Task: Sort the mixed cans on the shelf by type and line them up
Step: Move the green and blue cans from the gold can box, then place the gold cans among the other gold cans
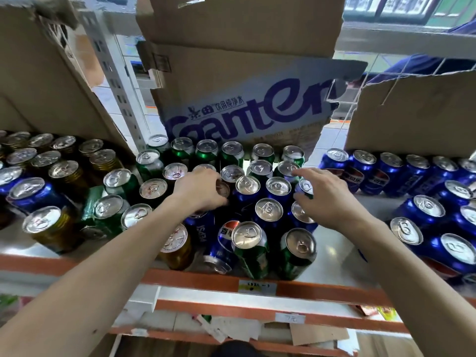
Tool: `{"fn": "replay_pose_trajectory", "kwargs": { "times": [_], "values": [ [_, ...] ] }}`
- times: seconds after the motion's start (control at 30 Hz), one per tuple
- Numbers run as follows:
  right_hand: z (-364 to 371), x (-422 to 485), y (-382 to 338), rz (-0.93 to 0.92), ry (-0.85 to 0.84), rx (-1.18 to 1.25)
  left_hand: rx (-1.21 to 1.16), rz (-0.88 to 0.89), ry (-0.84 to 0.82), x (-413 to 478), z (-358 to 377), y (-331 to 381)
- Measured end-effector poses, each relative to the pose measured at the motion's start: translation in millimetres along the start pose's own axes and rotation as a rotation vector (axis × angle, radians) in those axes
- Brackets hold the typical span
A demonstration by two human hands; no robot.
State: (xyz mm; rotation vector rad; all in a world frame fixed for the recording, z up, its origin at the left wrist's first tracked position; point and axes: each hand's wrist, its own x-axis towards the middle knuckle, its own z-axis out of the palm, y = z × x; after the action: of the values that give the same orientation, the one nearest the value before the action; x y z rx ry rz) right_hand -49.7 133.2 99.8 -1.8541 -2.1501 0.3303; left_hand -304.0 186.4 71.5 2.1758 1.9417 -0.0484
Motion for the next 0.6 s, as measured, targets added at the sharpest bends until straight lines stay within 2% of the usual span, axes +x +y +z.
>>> {"fn": "replay_pose_trajectory", "kwargs": {
  "times": [0.13, 0.27, 0.4, 0.5, 0.6],
  "values": [
    [1, 15, -26, -0.089, -0.027, -0.042, -0.098, 0.006, 0.058, -11, -19, -3],
    [10, 36, -53, -0.162, -0.124, -0.163, -0.268, 0.047, 0.173, -27, -56, -11],
    [22, 50, -73, -0.166, -0.206, -0.331, -0.587, 0.075, 0.296, -43, -84, -23],
    [31, 54, -78, -0.121, -0.263, -0.389, -0.855, 0.055, 0.318, -47, -90, -33],
    [34, 55, -79, -0.113, -0.243, -0.368, -1.015, 0.013, 0.319, -49, -94, -43]
  ]
}}
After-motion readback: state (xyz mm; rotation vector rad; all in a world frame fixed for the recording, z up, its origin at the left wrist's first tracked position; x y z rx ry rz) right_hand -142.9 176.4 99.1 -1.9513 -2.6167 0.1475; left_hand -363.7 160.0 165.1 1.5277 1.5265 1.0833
